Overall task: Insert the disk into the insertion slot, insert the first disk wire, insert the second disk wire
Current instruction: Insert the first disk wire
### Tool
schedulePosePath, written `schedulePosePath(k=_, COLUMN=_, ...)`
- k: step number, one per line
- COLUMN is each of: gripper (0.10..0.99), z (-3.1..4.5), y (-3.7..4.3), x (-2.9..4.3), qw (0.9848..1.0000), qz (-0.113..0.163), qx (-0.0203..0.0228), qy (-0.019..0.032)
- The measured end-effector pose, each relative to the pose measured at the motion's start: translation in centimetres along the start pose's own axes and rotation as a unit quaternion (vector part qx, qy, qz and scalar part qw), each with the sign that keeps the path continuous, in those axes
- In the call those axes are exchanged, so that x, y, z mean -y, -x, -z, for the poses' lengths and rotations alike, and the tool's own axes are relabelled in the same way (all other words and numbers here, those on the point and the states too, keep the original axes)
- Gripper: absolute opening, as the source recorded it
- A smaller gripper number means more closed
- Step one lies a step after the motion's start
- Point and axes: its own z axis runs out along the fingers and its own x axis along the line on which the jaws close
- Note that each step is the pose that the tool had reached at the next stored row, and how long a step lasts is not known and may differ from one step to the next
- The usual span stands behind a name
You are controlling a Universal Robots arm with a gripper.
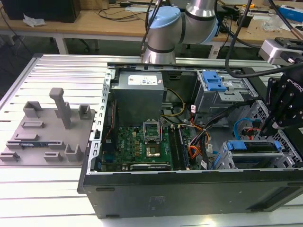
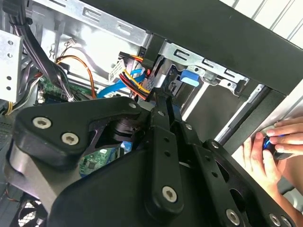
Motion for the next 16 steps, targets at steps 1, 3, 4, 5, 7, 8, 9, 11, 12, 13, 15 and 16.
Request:
schedulePosePath(k=1, gripper=0.165, z=0.0, y=0.0, x=0.0, qw=1.0, qz=0.0, qx=0.0, qy=0.0)
schedulePosePath(k=3, gripper=0.165, z=0.0, y=-0.01, x=0.0, qw=1.0, qz=0.0, qx=0.0, qy=0.0)
schedulePosePath(k=4, gripper=0.165, z=-0.01, y=-0.09, x=0.0, qw=1.0, qz=0.0, qx=0.0, qy=0.0)
schedulePosePath(k=5, gripper=0.165, z=-0.02, y=-0.17, x=0.01, qw=1.0, qz=0.0, qx=0.0, qy=0.0)
schedulePosePath(k=7, gripper=0.165, z=-0.03, y=-0.3, x=0.02, qw=1.0, qz=0.0, qx=0.0, qy=0.0)
schedulePosePath(k=8, gripper=0.165, z=-0.05, y=-0.36, x=0.03, qw=1.0, qz=0.0, qx=0.0, qy=0.0)
schedulePosePath(k=9, gripper=0.165, z=-0.06, y=-0.4, x=0.04, qw=1.0, qz=0.0, qx=0.0, qy=0.0)
schedulePosePath(k=11, gripper=0.165, z=-0.12, y=-0.51, x=0.05, qw=1.0, qz=0.0, qx=0.0001, qy=0.0)
schedulePosePath(k=12, gripper=0.165, z=-0.15, y=-0.53, x=0.05, qw=1.0, qz=0.0, qx=0.0001, qy=0.0)
schedulePosePath(k=13, gripper=0.165, z=-0.19, y=-0.56, x=0.04, qw=1.0, qz=0.0, qx=0.0, qy=0.0)
schedulePosePath(k=15, gripper=0.165, z=-0.29, y=-0.6, x=0.0, qw=1.0, qz=0.0, qx=-0.0001, qy=0.0)
schedulePosePath(k=16, gripper=0.165, z=-0.34, y=-0.63, x=-0.01, qw=1.0, qz=0.0, qx=0.0, qy=0.0)
